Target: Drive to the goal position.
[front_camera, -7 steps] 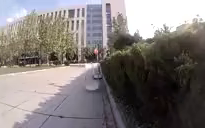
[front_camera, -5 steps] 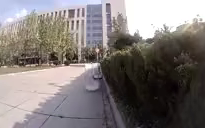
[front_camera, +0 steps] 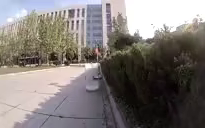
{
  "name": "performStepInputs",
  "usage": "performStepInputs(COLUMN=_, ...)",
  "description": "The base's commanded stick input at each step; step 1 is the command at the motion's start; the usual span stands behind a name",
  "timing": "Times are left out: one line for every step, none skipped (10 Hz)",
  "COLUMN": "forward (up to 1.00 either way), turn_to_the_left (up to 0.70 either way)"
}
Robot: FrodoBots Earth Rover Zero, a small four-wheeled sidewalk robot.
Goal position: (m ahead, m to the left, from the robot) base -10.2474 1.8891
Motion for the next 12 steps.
performStepInputs(forward=0.70, turn_to_the_left=0.35)
performStepInputs(forward=0.70, turn_to_the_left=0.35)
performStepInputs(forward=0.70, turn_to_the_left=0.35)
performStepInputs(forward=0.70, turn_to_the_left=0.35)
performStepInputs(forward=0.70, turn_to_the_left=0.35)
performStepInputs(forward=0.70, turn_to_the_left=0.35)
performStepInputs(forward=0.70, turn_to_the_left=0.35)
performStepInputs(forward=0.70, turn_to_the_left=0.35)
performStepInputs(forward=0.70, turn_to_the_left=0.35)
performStepInputs(forward=0.70, turn_to_the_left=0.35)
performStepInputs(forward=0.70, turn_to_the_left=0.35)
performStepInputs(forward=0.70, turn_to_the_left=0.35)
